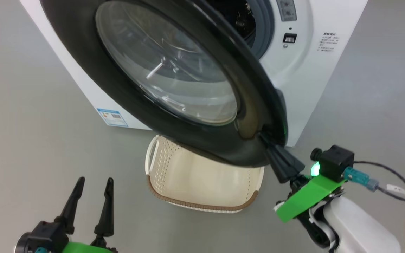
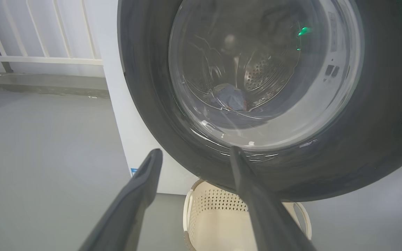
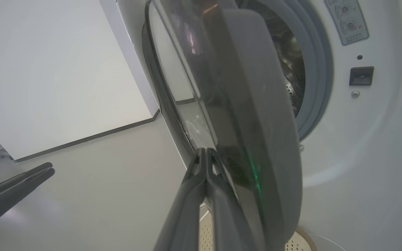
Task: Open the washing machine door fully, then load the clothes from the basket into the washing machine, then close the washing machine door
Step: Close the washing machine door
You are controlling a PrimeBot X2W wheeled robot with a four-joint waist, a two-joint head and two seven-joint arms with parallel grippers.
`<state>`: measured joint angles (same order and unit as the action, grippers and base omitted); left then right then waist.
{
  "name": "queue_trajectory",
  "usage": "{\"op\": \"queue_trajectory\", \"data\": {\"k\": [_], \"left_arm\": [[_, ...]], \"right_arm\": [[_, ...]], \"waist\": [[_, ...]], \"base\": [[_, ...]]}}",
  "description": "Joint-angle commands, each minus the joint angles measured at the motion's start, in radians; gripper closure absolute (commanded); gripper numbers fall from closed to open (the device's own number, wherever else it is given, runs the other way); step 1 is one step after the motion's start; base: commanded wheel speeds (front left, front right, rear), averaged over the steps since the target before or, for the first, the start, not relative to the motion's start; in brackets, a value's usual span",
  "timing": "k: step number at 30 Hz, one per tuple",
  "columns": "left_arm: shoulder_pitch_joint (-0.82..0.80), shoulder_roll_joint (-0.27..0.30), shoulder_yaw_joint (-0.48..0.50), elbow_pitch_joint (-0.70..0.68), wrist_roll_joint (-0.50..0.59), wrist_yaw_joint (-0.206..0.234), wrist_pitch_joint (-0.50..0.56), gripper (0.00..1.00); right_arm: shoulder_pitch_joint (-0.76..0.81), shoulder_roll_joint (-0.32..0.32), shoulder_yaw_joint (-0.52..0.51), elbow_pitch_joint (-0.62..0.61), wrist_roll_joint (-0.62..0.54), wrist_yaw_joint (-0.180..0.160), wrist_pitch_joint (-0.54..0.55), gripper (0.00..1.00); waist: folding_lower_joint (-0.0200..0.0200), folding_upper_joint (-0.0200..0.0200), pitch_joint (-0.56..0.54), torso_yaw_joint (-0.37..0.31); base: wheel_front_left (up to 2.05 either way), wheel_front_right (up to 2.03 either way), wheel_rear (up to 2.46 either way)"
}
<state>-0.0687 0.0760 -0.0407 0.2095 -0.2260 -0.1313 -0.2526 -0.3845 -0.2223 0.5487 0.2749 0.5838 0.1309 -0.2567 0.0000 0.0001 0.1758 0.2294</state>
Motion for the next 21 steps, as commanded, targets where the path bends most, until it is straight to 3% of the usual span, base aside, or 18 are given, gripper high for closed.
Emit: {"op": "queue_trajectory", "data": {"k": [1,21], "left_arm": [[-0.040,0.012,0.026,-0.030,0.009,0.001,-0.009,0.00],[-0.143,-0.013,-0.026,-0.059,0.007,0.001,-0.009,0.00]], "right_arm": [[-0.039,-0.004,-0.007,-0.013,-0.014,0.000,-0.005,1.00],[-0.237,-0.062,-0.142,0.049,-0.035,0.000,-0.005,1.00]], "waist": [[0.0000,-0.0001,0.028,0.003],[0.0000,-0.0001,0.175,0.071]], "base": [[0.00,0.00,0.00],[0.00,0.00,0.00]]}}
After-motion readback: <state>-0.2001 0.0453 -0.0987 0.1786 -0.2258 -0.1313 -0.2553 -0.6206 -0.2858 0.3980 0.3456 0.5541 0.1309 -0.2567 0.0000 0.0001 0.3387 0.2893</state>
